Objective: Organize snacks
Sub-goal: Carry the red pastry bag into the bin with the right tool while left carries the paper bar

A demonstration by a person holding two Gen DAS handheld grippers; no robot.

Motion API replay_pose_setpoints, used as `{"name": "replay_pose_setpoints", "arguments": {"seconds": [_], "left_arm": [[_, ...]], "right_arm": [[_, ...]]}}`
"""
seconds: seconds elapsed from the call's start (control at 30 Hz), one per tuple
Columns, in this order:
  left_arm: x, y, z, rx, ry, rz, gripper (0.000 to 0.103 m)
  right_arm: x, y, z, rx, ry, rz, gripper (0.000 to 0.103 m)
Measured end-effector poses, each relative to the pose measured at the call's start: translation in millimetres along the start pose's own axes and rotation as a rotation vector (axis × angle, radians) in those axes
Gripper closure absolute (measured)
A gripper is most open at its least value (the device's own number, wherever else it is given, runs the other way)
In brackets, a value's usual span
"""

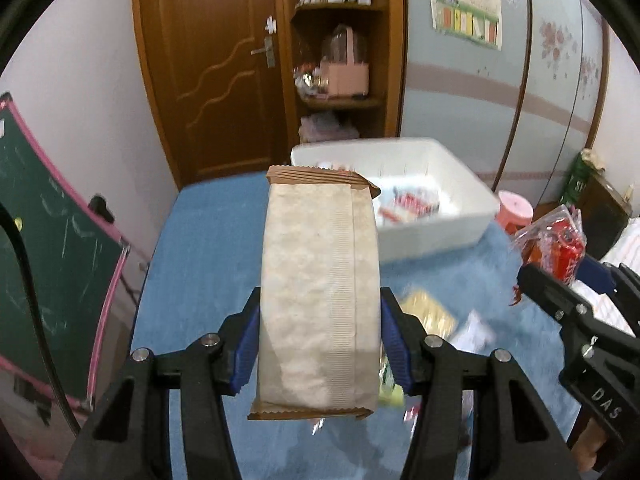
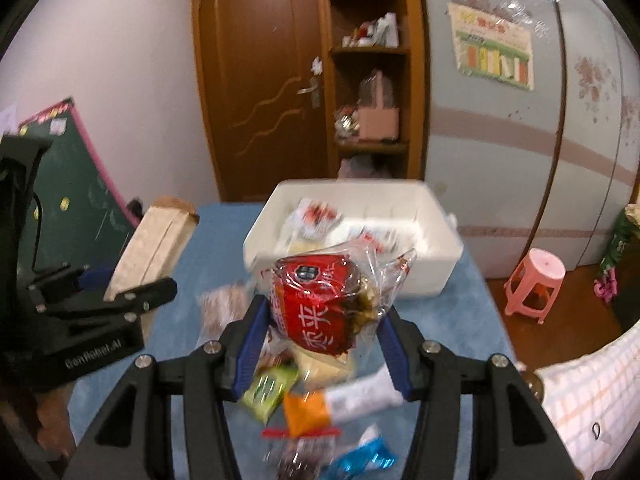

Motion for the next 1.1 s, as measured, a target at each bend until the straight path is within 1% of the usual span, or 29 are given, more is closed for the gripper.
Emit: {"name": "replay_pose_setpoints", "arguments": {"seconds": [0.2, 0.3, 0.43, 0.53, 0.67, 0.8, 0.9, 0.93, 0.97, 1.03, 1.07, 1.1], "left_arm": [[-12.1, -22.5, 60.0, -0.045, 0.032, -0.013, 0.05], [-16.6, -36.5, 84.3, -0.072, 0.035, -0.013, 0.05], [-26.6, -59.9, 109.8, -0.088, 0.024, -0.005, 0.05], [-31.3, -83.6, 123.9, -0.088, 0.02, 0.019, 0.05], [-38.7, -118.7, 136.0, -0.06, 0.01, 0.039, 0.05], [-42.9, -155.8, 137.3, -0.015, 0.025, 0.051, 0.049], [-41.1, -176.0, 135.1, -0.001, 0.034, 0.088, 0.035], [-39.8, -181.5, 134.4, 0.004, 0.036, 0.103, 0.026], [-38.0, -185.3, 133.4, 0.011, 0.038, 0.102, 0.016], [-33.2, -190.3, 131.1, 0.028, 0.055, 0.069, 0.008], [-30.9, -193.0, 131.0, 0.037, 0.067, 0.044, 0.008], [-28.8, -195.7, 131.1, 0.047, 0.077, 0.031, 0.008]], "right_arm": [[-19.8, -19.3, 48.7, -0.052, -0.004, -0.057, 0.049], [-27.1, -34.3, 69.5, -0.072, 0.011, -0.094, 0.049], [-40.4, -61.0, 92.0, -0.083, -0.005, -0.118, 0.049], [-47.1, -84.1, 101.1, -0.063, -0.007, -0.123, 0.048], [-54.4, -116.8, 105.6, -0.019, -0.015, -0.125, 0.048], [-64.3, -155.1, 103.4, 0.062, -0.048, -0.112, 0.046], [-70.4, -177.2, 98.5, 0.116, -0.059, -0.128, 0.044], [-73.4, -182.5, 96.3, 0.131, -0.066, -0.131, 0.044], [-77.6, -188.1, 93.9, 0.148, -0.079, -0.13, 0.042], [-86.2, -197.2, 90.9, 0.179, -0.11, -0.117, 0.037], [-90.8, -200.7, 88.3, 0.195, -0.135, -0.093, 0.035], [-93.4, -202.4, 86.6, 0.203, -0.153, -0.079, 0.035]]}}
Point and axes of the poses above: each gripper's, at about its wrist camera, not at the fingertips, and y roughly against the way its jaws point, x to its left, z to its top, the point moved 2 cm from there along -y, roughly the way its jaws point, and after that the axes turned 4 degrees about y, right-handed, at the moved point
